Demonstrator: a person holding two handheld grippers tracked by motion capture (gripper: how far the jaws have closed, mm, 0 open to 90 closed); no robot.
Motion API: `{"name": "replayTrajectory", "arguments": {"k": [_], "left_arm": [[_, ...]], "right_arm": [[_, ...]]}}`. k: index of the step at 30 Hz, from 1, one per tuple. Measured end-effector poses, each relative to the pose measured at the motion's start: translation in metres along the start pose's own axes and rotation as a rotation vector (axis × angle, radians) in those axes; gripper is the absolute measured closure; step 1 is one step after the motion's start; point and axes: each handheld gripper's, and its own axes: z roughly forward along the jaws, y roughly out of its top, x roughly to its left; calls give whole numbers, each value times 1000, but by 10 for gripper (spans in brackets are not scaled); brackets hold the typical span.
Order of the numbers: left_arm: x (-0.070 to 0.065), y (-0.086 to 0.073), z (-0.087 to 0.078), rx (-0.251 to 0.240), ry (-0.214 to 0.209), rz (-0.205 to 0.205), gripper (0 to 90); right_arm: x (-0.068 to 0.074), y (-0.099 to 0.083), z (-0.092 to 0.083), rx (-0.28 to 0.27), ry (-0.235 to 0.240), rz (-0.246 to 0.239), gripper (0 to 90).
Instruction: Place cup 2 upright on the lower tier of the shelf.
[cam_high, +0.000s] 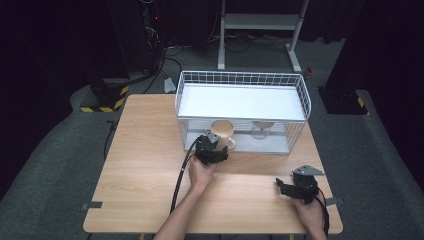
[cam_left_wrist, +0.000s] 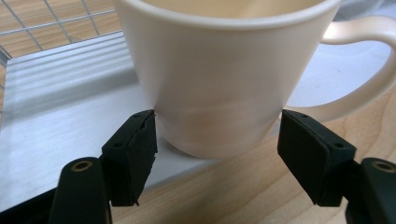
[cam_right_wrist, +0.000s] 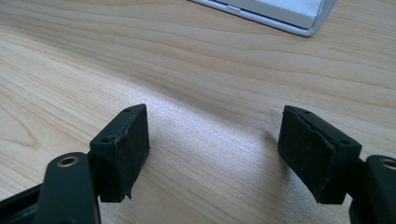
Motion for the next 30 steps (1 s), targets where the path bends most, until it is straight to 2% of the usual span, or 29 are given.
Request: {"name": "replayTrajectory", "arguments": {"k": [5, 6, 11, 14, 18, 19, 20, 21, 22, 23, 24, 30], "left_arm": [[2, 0, 5, 1, 0, -21, 322], [3, 2, 8, 16, 7, -10, 319], [4, 7, 11, 24, 9, -8, 328], [6, 9, 15, 20, 3, -28, 357], [7, 13, 18, 24, 19, -8, 371], [6, 14, 20, 17, 3, -30, 377], [6, 14, 20, 17, 3, -30, 385], [8, 16, 20, 21, 21, -3, 385], [7, 16, 21, 27, 6, -23, 393], [8, 17, 22, 15, 28, -21, 408], [8, 17, 22, 15, 28, -21, 419], [9, 16, 27, 22, -2, -47, 442]], "right_arm": [[0, 0, 0, 0, 0, 1, 245], [0, 0, 0, 0, 0, 0, 246], [0, 0, 0, 0, 0, 1, 245], [0, 0, 0, 0, 0, 1, 246], [0, 0, 0, -1, -1, 1, 245], [0, 0, 0, -1, -1, 1, 245], [0, 0, 0, -1, -1, 1, 245], [0, 0, 0, 0, 0, 1, 245], [0, 0, 0, 0, 0, 1, 246], [0, 0, 0, 0, 1, 1, 246], [0, 0, 0, 0, 1, 1, 246], [0, 0, 0, -1, 0, 1, 246]]}}
